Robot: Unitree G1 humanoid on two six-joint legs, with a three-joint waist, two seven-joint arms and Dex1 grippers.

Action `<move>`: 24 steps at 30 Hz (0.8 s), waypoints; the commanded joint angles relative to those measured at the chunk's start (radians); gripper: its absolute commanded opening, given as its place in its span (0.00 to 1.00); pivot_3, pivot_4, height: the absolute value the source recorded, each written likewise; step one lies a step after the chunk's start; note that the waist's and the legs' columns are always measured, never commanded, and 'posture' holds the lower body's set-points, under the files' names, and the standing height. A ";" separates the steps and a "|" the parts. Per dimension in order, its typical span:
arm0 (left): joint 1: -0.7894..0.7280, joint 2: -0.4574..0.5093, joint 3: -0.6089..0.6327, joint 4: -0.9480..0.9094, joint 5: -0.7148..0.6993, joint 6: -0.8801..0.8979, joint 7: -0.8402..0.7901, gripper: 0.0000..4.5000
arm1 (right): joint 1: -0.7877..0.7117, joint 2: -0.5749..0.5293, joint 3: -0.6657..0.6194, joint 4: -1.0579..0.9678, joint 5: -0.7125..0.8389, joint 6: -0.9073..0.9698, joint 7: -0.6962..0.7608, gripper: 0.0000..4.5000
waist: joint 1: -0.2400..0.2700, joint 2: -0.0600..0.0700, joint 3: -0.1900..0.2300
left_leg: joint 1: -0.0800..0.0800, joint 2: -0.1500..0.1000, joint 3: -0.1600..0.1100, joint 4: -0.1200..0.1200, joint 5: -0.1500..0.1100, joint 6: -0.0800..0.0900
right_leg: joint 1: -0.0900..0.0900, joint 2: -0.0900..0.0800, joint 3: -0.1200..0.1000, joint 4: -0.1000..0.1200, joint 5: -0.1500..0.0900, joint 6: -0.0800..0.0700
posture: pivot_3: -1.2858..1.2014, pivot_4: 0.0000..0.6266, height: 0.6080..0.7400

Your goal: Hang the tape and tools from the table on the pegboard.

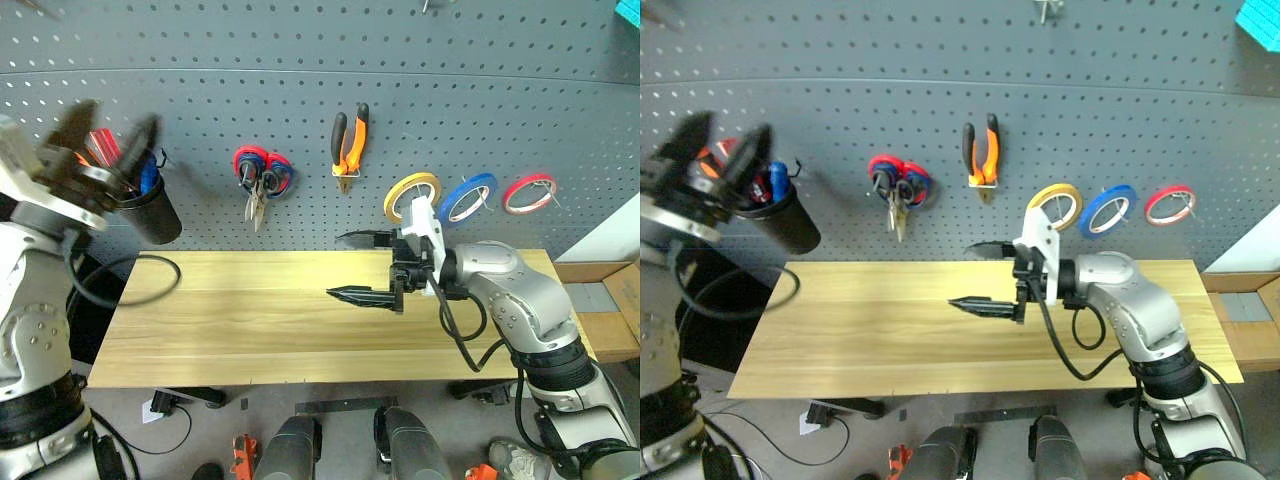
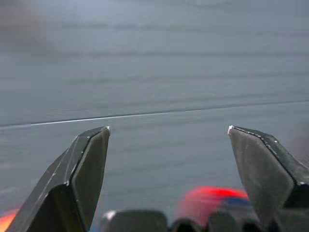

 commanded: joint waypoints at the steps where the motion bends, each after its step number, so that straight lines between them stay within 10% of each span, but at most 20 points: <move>1: 0.120 -0.001 -0.028 0.023 0.056 0.001 -0.053 0.93 | 0.035 -0.025 -0.044 -0.047 0.021 0.004 -0.012 1.00 | -0.006 0.001 0.000 | 0.001 0.000 0.001 -0.001 0.000 0.001 | 0.000 0.000 0.001 0.001 0.000 -0.001 | 0.52 0.34 1.00; 10: 0.183 -0.097 -0.127 0.242 0.265 -0.100 -0.012 0.93 | 0.201 -0.026 -0.234 0.025 -0.023 -0.005 -0.248 1.00 | 0.002 0.000 -0.003 | 0.000 0.001 0.000 0.001 -0.001 0.002 | 0.002 0.000 -0.001 0.000 0.000 0.000 | 0.49 0.28 1.00; 24: 0.257 -0.098 -0.239 0.533 0.536 -0.359 -0.074 0.93 | 0.416 -0.149 -0.338 0.388 -0.162 -0.214 -0.202 1.00 | -0.025 0.006 -0.034 | 0.006 0.002 0.006 0.000 -0.003 0.005 | 0.005 0.000 0.001 0.001 0.000 0.000 | 0.49 0.19 1.00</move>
